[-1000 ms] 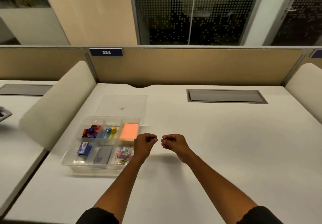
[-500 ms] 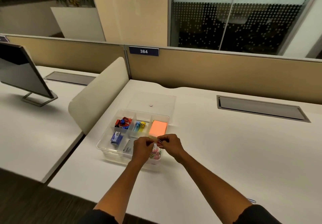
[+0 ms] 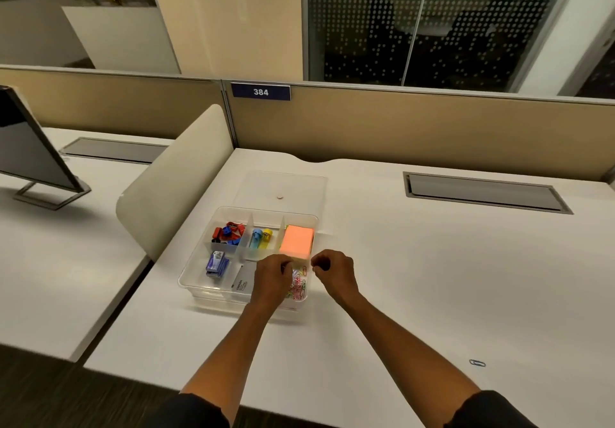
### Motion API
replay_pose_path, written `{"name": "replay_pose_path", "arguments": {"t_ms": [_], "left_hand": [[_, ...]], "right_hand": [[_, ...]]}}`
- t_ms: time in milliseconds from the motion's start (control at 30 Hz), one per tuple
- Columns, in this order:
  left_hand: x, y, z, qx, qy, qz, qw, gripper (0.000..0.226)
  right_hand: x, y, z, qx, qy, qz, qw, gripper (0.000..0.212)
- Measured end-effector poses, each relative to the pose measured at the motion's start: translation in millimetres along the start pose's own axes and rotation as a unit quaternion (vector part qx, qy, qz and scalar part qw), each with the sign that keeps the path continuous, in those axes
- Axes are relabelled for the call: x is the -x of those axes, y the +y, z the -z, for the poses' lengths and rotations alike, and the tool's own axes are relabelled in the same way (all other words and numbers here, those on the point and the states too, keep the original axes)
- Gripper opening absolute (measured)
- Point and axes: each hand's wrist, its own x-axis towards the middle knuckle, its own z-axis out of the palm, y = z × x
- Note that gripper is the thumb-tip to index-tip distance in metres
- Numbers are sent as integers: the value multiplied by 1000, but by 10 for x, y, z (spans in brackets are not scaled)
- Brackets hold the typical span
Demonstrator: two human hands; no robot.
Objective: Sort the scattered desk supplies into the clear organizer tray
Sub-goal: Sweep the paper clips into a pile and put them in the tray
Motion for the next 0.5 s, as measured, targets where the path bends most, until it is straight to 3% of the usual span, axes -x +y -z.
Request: {"name": "replay_pose_path", "arguments": {"t_ms": [300,500], "left_hand": [[90,356,-581,52,-5,-96,994,11],[237,632,-1058,53,-96,-160,981,11]], "right_hand": [[171,598,448,8,56,-79,995,11],[437,1016,903,26,76,-100,992,9]]}}
